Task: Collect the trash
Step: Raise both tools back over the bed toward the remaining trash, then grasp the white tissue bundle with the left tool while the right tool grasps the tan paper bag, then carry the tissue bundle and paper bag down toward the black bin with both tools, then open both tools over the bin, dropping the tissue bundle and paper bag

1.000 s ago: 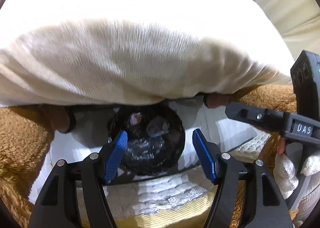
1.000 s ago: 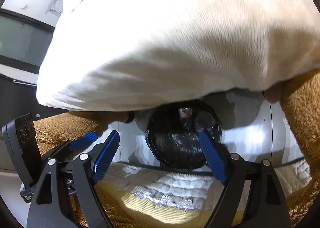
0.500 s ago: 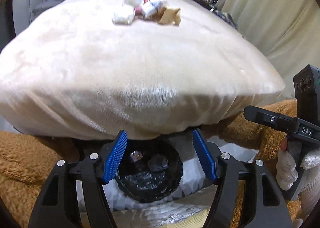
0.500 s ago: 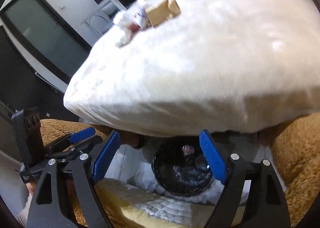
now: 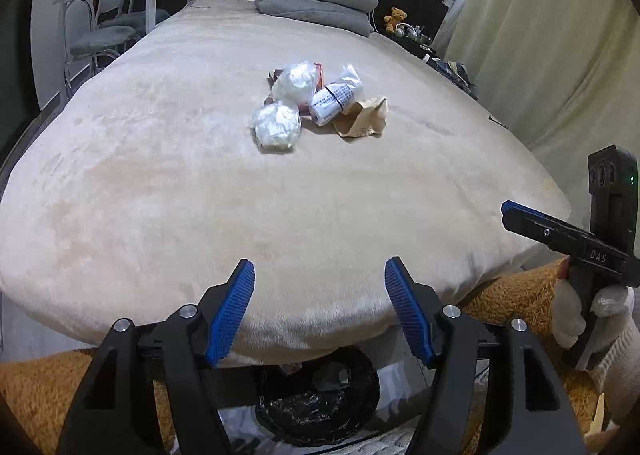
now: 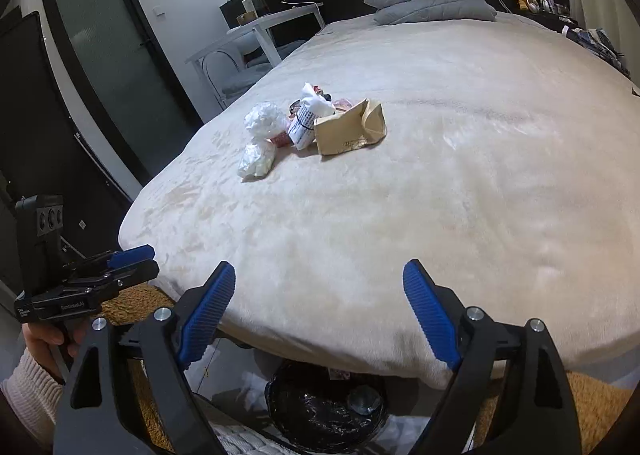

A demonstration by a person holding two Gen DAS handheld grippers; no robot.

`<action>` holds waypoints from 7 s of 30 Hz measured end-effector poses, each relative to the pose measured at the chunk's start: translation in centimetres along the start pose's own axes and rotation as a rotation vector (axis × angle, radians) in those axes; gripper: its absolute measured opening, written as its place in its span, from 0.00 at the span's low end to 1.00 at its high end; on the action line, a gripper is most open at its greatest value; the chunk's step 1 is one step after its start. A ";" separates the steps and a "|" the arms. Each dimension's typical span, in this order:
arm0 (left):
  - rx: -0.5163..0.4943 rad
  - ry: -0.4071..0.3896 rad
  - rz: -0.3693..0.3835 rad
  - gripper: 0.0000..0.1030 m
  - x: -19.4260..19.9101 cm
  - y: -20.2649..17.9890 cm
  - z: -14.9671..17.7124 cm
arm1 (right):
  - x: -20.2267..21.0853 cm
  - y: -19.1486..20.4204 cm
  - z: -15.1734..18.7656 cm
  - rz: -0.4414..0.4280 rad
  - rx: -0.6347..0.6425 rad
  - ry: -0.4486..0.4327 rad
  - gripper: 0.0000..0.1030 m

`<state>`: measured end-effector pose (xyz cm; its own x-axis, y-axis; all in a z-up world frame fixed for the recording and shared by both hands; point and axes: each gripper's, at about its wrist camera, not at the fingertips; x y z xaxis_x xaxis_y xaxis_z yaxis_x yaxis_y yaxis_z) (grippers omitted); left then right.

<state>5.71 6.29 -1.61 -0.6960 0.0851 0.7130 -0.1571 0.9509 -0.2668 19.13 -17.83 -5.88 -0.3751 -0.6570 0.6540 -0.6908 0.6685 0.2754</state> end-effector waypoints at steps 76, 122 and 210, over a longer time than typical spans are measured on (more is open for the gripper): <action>-0.216 -0.058 0.058 0.43 -9.5 0.9 -16.0 | -11.8 -3.5 -11.7 0.081 0.097 0.041 0.62; -0.047 -0.156 0.117 0.43 2.5 -5.3 4.9 | 5.0 2.7 6.6 -0.069 -0.078 -0.133 0.62; 0.096 0.620 -0.052 0.57 -11.6 -3.4 14.6 | -10.3 -0.8 15.1 0.022 -0.444 0.603 0.76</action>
<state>4.11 -2.29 -18.47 -0.1547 0.2238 0.9623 -0.2623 0.9298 -0.2584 14.17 -16.82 -23.52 0.1068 -0.4224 0.9001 -0.3244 0.8409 0.4331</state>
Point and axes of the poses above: each gripper's, at about its wrist camera, not at the fingertips, and x roughly against the way its jaws point, y to its left, z to its underside, and after that the axes turned 1 degree about -z, right-handed
